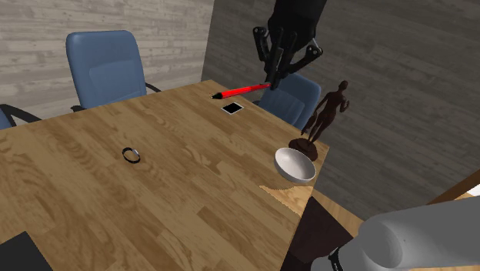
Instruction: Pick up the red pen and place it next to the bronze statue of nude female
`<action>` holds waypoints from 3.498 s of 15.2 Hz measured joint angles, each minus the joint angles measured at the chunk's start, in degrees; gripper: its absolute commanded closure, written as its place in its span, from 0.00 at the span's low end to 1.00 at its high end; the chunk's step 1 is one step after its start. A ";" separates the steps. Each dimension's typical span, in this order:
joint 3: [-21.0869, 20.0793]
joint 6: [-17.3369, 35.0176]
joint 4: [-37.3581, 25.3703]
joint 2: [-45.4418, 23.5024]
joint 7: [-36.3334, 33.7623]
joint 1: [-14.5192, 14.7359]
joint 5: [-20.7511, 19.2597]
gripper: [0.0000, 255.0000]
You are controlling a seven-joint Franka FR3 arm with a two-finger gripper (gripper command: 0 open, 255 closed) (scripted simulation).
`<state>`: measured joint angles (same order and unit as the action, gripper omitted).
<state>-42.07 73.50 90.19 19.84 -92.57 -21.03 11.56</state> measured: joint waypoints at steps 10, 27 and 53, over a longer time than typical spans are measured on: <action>1.95 -4.53 -6.69 -3.18 2.99 -1.74 -2.47 1.00; 15.95 -2.74 -9.32 -9.74 25.58 -8.74 -9.69 1.00; 21.98 7.59 -9.27 -20.47 39.04 -15.43 -14.65 1.00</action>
<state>-20.09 81.09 80.92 -0.63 -53.53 -36.45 -3.09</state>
